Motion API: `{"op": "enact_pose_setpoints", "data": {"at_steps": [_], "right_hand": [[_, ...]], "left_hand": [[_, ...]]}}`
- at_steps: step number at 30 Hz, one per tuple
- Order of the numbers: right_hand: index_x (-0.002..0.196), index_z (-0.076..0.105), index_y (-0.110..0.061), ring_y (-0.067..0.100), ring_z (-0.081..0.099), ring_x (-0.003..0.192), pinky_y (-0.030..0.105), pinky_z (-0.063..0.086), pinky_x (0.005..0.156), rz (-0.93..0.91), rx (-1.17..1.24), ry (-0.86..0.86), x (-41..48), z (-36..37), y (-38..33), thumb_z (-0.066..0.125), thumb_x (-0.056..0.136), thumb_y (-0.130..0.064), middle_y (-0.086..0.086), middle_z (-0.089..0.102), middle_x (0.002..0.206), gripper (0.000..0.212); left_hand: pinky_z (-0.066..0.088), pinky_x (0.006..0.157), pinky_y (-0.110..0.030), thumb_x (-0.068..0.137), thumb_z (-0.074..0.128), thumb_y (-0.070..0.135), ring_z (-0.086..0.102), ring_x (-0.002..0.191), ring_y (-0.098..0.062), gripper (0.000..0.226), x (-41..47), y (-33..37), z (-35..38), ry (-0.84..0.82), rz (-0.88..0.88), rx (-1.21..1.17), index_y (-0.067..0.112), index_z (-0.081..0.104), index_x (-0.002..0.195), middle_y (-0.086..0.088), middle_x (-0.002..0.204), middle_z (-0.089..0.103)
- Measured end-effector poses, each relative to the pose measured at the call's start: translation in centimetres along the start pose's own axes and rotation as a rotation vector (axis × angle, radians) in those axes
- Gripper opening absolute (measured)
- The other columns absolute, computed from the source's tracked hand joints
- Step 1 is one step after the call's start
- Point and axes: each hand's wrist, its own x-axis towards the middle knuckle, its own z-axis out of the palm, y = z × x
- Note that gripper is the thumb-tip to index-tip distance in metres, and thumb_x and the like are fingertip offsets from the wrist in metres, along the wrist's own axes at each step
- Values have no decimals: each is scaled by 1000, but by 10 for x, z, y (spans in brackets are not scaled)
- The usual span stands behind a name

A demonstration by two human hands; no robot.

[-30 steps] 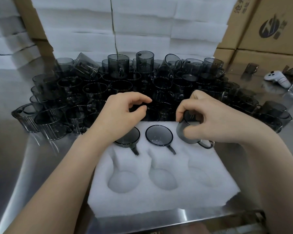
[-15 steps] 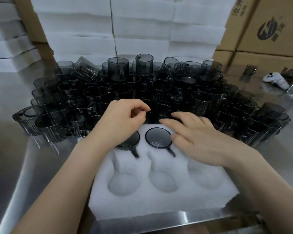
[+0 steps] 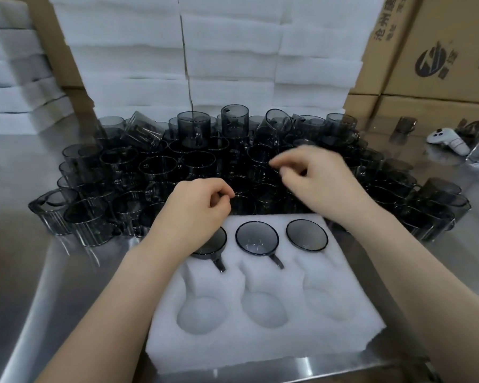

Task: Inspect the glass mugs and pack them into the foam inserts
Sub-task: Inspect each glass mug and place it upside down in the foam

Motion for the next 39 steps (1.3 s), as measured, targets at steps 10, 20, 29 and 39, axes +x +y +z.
{"op": "enact_pose_setpoints", "data": {"at_steps": [10, 20, 29, 39], "right_hand": [[93, 74, -16, 29, 62, 99, 36, 51, 78, 60, -285, -109, 57, 31, -3, 62, 87, -28, 6, 70, 97, 18], [105, 70, -18, 26, 57, 99, 32, 41, 73, 63, -197, 223, 72, 26, 8, 56, 90, -27, 5, 60, 107, 22], [99, 68, -10, 38, 59, 92, 34, 43, 67, 216, -297, 137, 93, 36, 17, 54, 90, -15, 15, 66, 93, 17], [82, 76, -20, -1, 54, 66, 23, 43, 70, -92, 164, 185, 39, 1, -34, 70, 81, -24, -13, 65, 71, 7]], "left_hand": [[46, 66, -23, 88, 60, 16, 56, 70, -8, 17, 0, -3, 0, 11, 1, -25, 29, 71, 86, 6, 64, 63], [45, 63, -17, 89, 60, 16, 57, 71, -7, 17, 1, -4, 0, -5, 29, -30, 28, 71, 86, 5, 63, 62], [45, 64, -20, 89, 59, 15, 57, 69, -9, 18, 1, -5, 1, -2, 42, -41, 28, 71, 86, 5, 65, 64], [47, 76, -12, 80, 67, 26, 60, 97, -1, 70, 0, 2, -3, 204, 222, -273, 36, 36, 142, 10, 134, 44]]}}
